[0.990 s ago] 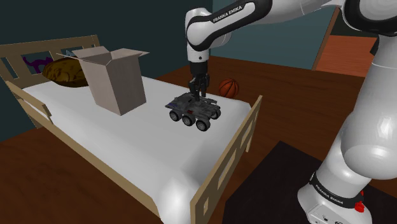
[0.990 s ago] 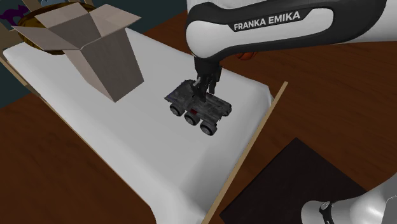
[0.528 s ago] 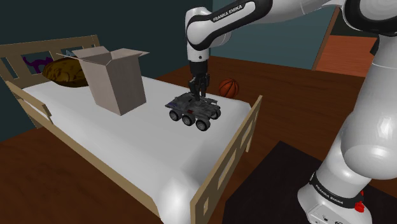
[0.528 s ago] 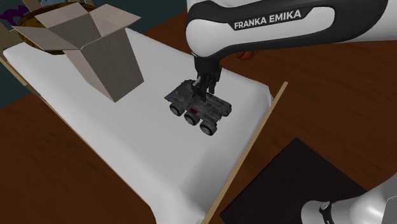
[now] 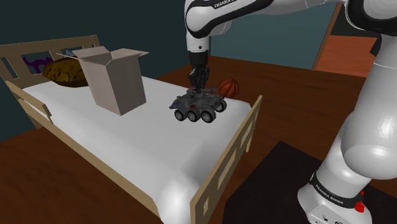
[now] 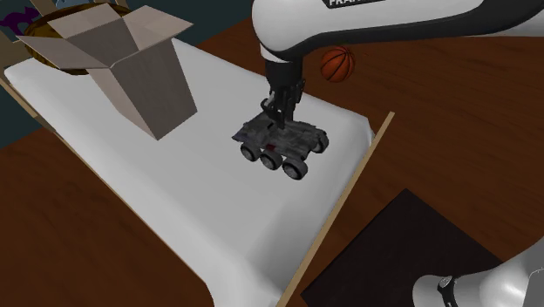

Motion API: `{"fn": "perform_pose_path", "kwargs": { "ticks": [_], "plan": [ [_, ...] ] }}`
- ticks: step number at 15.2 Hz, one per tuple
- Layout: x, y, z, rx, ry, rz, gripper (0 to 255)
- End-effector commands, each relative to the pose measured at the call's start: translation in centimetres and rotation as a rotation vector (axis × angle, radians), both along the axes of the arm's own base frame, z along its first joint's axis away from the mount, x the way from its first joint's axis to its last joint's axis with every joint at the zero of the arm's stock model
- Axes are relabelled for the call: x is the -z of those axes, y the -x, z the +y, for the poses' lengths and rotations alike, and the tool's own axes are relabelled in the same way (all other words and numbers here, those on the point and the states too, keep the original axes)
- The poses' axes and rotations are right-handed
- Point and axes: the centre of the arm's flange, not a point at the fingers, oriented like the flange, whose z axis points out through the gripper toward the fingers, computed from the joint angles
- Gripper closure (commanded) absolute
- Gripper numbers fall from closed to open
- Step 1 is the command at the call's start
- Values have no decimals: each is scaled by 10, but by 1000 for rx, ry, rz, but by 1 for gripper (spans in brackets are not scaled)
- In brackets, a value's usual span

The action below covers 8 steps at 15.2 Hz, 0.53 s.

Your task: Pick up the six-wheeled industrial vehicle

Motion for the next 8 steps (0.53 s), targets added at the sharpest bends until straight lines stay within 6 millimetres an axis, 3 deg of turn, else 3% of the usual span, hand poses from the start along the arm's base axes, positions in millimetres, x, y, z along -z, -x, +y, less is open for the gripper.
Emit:
{"fn": "perform_pose_path", "kwargs": {
  "ticks": [1, 6, 8],
  "plan": [
    [-13, 0, 0, 0, -1, -4, 255],
    [-40, 0, 0, 0, -1, -4, 255],
    [-41, 1, 0, 0, -1, -4, 255]
  ]
}}
